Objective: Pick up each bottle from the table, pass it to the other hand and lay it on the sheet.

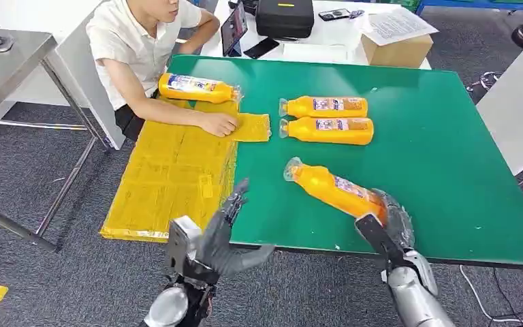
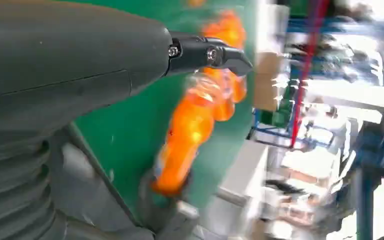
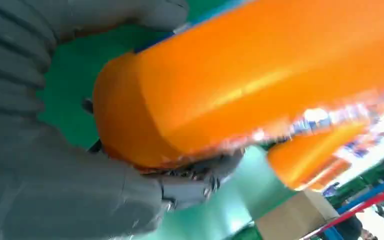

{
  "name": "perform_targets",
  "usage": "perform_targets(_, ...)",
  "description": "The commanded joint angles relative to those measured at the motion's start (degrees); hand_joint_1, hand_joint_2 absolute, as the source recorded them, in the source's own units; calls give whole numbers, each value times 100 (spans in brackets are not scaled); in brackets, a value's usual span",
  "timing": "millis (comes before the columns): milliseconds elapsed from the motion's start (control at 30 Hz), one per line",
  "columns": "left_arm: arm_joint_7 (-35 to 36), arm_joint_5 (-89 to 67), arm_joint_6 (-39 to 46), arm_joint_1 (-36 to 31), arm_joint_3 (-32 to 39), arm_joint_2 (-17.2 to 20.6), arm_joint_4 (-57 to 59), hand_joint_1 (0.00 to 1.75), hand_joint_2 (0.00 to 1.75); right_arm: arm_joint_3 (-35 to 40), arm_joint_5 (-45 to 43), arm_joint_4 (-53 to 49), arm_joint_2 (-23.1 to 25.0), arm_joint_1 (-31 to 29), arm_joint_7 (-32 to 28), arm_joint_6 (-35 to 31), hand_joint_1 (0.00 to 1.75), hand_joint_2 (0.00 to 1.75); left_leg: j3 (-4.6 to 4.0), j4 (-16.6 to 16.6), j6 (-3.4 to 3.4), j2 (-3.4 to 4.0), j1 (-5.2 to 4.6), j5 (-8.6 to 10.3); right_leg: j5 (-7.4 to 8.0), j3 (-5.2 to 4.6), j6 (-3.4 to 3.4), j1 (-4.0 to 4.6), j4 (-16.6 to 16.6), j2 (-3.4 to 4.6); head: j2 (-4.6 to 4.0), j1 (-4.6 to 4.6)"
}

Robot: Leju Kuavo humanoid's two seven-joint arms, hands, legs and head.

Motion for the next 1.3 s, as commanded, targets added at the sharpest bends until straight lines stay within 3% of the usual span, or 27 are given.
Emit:
perform_targets(33, -100, 621, 395, 128, 16, 99, 1189, 0, 175, 327, -898, -2253, 526, 946, -36, 134, 175, 175, 7, -9, -11, -4, 2, -6, -9, 8, -11, 1, -4, 4, 0, 2)
perform_targets(167, -149, 857, 777, 86, -70, 63, 1159, 0, 175, 458, -1274, -2717, 625, 1075, -129, 137, 175, 175, -15, -4, -10, -4, 2, -6, -10, -11, -9, 0, 1, 6, 0, 0)
perform_targets(367, -103, 1126, 711, 31, -107, 78, 929, 0, 175, 980, -1618, -3306, 937, 1243, -114, 349, 175, 175, -11, 0, -19, 4, 4, -14, -16, -10, -18, 2, 5, 16, 0, 2)
perform_targets(700, -365, 971, 605, -270, -81, 91, 868, 0, 175, 1619, -1830, -2591, 1115, 1082, -52, 600, 175, 175, -12, -5, -16, -1, 10, -7, -11, -12, -15, 6, -3, 9, 0, 2)
perform_targets(933, -354, 1044, 202, -236, -224, 54, 493, 0, 175, 2360, -1710, -1371, 1331, 717, 35, 755, 175, 175, -17, -6, -14, 8, 10, -7, -6, -14, -12, 6, -5, 16, 0, 2)
perform_targets(1300, -337, 1056, 131, -261, -241, 61, 471, 0, 175, 2486, -1600, -1253, 1323, 625, -12, 661, 175, 175, -19, -3, -14, -1, 9, -7, -10, -17, -13, 5, -2, 8, 0, 4)
